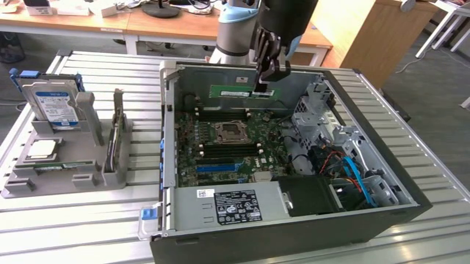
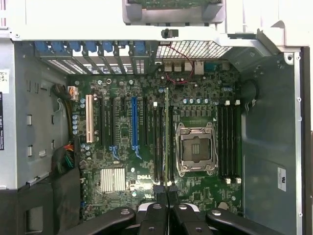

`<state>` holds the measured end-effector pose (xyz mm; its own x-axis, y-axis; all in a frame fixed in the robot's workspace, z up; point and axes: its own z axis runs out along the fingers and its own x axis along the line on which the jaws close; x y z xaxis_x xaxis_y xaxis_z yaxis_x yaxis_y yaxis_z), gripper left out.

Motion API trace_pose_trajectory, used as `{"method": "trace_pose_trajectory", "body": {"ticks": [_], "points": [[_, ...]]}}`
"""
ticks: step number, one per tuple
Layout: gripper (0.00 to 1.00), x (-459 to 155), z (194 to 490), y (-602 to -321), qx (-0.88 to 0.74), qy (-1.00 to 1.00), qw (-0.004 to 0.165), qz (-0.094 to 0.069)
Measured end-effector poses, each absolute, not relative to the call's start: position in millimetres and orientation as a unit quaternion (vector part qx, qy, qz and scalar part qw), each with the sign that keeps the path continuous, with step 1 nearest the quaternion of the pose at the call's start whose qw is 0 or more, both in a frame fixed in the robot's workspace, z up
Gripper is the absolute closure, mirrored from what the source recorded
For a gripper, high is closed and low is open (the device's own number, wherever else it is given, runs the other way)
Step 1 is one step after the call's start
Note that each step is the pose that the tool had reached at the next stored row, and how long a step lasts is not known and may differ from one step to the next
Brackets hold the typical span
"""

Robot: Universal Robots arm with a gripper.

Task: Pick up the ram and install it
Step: 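Pick up the ram and move it above insertion slot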

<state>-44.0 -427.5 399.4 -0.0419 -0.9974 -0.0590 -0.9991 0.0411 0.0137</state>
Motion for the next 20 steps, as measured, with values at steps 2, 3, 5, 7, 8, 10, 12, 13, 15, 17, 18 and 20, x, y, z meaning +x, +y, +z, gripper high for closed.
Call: {"method": "trace_pose_trajectory", "body": {"ticks": [2,3,5,7,8,10,12,13,15,17,18,20], "points": [[0.88,-44.0,397.2,-427.5,-0.692,0.721,0.017,0.025],[0.88,-44.0,396.2,-427.5,-0.692,0.721,0.017,0.025],[0.88,-44.0,394.1,-427.6,-0.692,0.721,0.017,0.025],[0.88,-44.1,392.4,-427.5,-0.692,0.721,0.017,0.025],[0.88,-44.0,391.5,-427.6,-0.692,0.721,0.017,0.025],[0.88,-44.1,389.7,-427.6,-0.692,0.721,0.017,0.025],[0.88,-44.1,387.7,-427.6,-0.692,0.721,0.017,0.025],[0.88,-44.0,386.8,-427.5,-0.692,0.721,0.017,0.025],[0.88,-44.0,385.0,-427.5,-0.692,0.721,0.017,0.025],[0.88,-44.0,383.3,-427.5,-0.692,0.721,0.017,0.025],[0.88,-44.0,382.4,-427.5,-0.692,0.721,0.017,0.025],[0.88,-44.0,380.5,-427.6,-0.692,0.721,0.017,0.025]]}}
